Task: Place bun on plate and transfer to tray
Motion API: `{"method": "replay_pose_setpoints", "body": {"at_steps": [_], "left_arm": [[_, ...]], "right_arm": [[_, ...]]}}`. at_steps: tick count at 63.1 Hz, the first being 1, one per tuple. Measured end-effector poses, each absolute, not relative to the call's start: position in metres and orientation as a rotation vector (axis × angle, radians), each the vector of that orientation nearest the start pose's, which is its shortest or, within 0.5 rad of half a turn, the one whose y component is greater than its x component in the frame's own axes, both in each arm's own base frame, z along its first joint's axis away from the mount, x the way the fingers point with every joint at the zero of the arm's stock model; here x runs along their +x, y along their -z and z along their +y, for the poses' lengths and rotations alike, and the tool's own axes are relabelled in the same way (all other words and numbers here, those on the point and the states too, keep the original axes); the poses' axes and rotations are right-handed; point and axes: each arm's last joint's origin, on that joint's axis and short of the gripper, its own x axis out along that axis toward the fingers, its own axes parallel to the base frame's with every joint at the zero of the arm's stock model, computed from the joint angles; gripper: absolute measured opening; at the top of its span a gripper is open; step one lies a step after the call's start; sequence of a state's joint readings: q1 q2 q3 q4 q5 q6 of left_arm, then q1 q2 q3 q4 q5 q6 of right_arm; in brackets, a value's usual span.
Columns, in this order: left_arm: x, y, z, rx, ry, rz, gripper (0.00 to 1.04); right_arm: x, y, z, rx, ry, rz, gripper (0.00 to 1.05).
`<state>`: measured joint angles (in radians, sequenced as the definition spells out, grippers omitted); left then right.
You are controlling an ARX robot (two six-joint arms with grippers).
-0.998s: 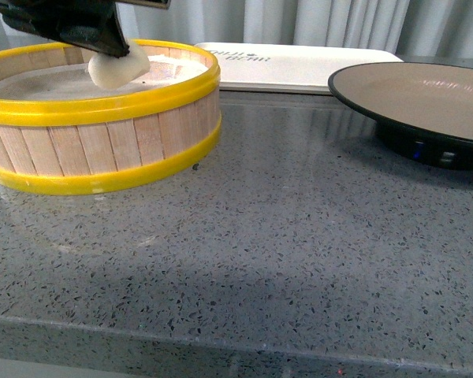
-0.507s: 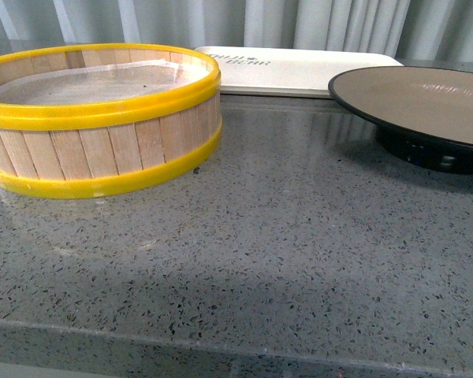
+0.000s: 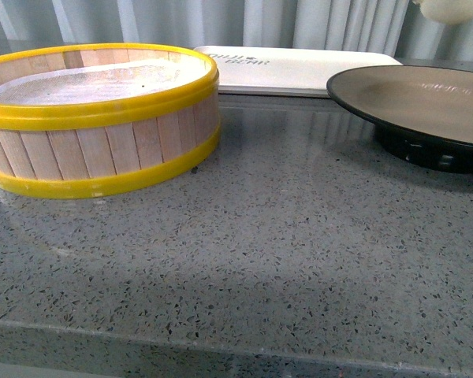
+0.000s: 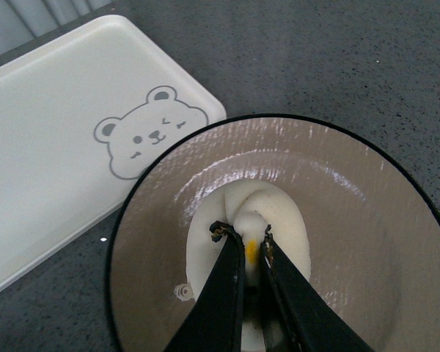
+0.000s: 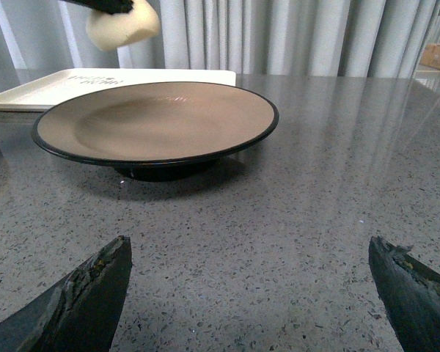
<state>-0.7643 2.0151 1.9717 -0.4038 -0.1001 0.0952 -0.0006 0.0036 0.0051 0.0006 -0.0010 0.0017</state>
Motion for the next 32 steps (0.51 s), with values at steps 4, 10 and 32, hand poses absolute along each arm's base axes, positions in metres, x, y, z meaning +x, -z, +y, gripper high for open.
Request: {"method": "replay_pose_setpoints", "body": {"at_steps": [4, 10, 32], "left_arm": [[0.338, -0.342, -0.33, 0.299, 0.687, 0.389, 0.04], [0.338, -0.331, -0.34, 0.327, 0.7, 0.391, 0.04], [0.348, -0.3, -0.353, 0.432, 0.679, 0.398, 0.04]], "right_arm": [[0.098, -0.165, 0.0, 0.002, 0.0, -0.002, 0.96], [0.098, -0.165, 0.0, 0.002, -0.001, -0.002, 0.96], [0.098, -0.165, 0.0, 0.001, 0.0, -0.002, 0.96]]}}
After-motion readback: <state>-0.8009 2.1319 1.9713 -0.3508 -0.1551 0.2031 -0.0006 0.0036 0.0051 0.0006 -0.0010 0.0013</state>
